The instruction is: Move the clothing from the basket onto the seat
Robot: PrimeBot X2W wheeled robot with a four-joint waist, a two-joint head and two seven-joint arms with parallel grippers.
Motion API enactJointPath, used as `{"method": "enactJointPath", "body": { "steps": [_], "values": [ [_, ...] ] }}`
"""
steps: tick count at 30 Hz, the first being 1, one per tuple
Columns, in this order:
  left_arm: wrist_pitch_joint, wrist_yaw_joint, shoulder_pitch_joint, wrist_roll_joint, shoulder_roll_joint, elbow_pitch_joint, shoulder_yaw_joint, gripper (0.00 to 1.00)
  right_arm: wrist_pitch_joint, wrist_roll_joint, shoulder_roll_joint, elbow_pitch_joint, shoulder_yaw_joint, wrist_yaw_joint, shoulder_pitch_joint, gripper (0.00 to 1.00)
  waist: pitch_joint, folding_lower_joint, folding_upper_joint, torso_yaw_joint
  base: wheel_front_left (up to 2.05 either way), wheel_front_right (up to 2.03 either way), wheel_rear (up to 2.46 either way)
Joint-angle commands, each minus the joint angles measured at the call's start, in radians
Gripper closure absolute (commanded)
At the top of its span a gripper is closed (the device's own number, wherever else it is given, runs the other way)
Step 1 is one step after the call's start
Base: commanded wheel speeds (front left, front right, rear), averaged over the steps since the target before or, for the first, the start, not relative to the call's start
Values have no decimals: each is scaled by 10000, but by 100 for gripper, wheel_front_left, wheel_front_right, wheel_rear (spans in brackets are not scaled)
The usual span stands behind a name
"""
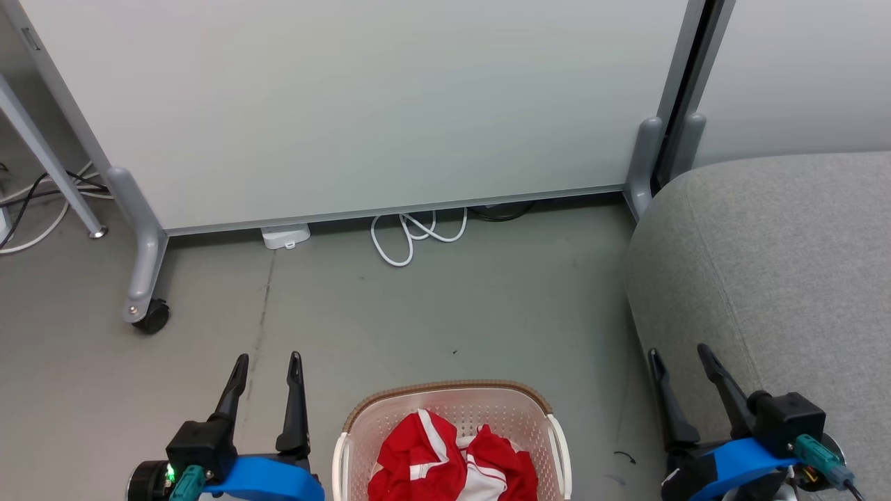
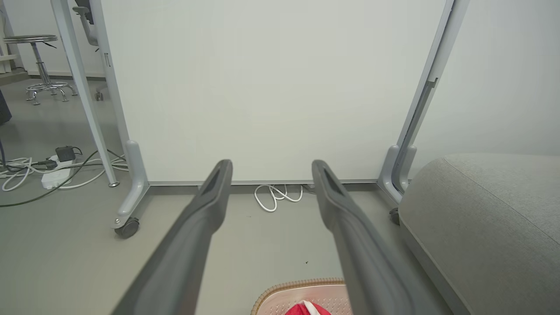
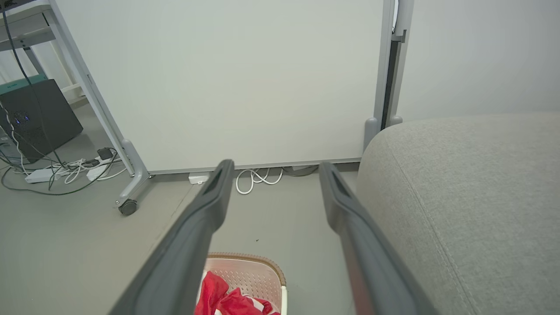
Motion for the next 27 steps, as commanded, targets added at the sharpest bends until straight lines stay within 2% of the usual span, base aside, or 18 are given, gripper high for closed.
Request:
{"method": "enactJointPath", "body": {
  "steps": [1,6,27],
  "values": [
    [-104,-33,-29,180,8,16,19,0,-75,-189,-64,5,19,24,-57,0,0,0,0,-1,0,0,0],
    [-181,-46,-61,402,-18,71,-19,0,-156,-479,-66,58,22,24,-106,0,-3,0,0,-8,0,0,0],
    [-171,-100,-17,365,-52,249,2,0,-197,-323,-65,162,113,24,-161,0,43,0,0,-158,0,0,0]
  ]
}}
